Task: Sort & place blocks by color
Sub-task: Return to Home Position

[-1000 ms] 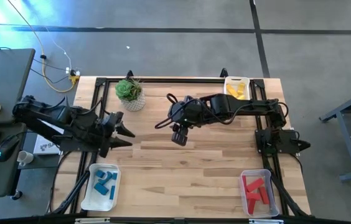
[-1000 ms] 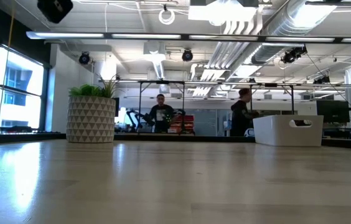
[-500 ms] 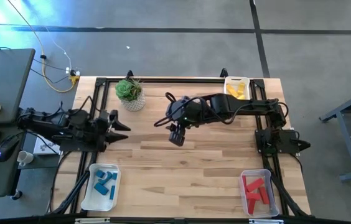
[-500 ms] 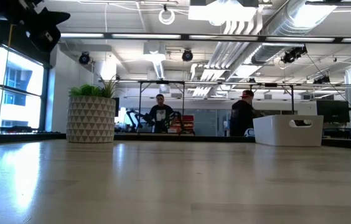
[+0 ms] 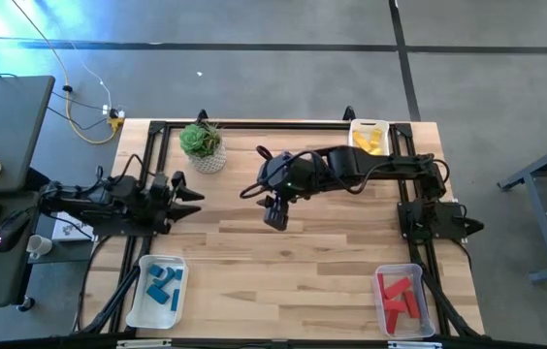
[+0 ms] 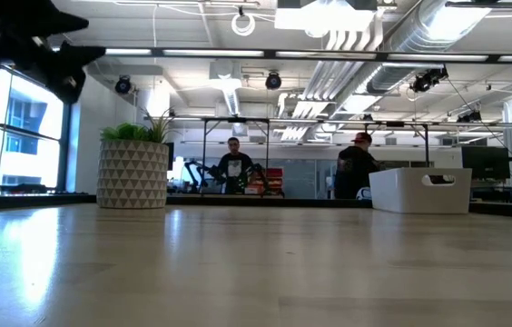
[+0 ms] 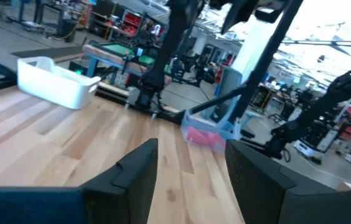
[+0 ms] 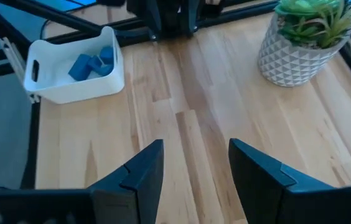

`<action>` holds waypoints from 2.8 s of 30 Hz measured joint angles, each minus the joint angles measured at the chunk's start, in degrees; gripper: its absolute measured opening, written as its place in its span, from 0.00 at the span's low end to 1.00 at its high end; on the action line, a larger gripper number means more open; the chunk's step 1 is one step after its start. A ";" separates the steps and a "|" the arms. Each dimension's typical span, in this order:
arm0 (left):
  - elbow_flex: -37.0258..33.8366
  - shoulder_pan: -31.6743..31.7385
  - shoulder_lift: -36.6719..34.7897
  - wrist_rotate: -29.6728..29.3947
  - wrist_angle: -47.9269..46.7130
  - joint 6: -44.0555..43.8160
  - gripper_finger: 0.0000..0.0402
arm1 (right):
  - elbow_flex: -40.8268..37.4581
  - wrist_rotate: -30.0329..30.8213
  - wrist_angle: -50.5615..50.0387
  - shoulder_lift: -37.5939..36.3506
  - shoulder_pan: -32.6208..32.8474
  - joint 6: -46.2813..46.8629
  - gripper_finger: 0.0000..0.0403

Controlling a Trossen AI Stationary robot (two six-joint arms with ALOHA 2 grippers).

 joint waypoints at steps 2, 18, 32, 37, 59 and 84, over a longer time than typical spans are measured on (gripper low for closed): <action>-1.85 0.90 -0.79 -0.01 0.63 0.09 0.43 | 0.00 0.47 -0.03 0.00 0.02 -0.41 0.42; -7.48 9.65 -1.10 0.28 4.93 0.96 0.43 | 0.00 8.90 -14.58 -9.15 -2.08 -6.21 0.42; -7.48 12.65 -1.08 0.23 4.91 5.24 0.43 | -39.77 11.57 6.21 -39.44 -5.51 -6.45 0.42; -7.48 12.65 -1.08 0.23 4.91 9.24 0.43 | -56.09 11.25 16.96 -50.88 -5.97 -4.05 0.42; -7.48 12.65 -1.08 0.23 4.91 21.61 0.43 | -106.03 -0.34 53.99 -84.29 -5.95 3.98 0.42; -7.48 12.64 -1.08 0.25 4.89 21.59 0.43 | -126.81 -8.60 75.96 -92.28 -6.39 6.10 0.42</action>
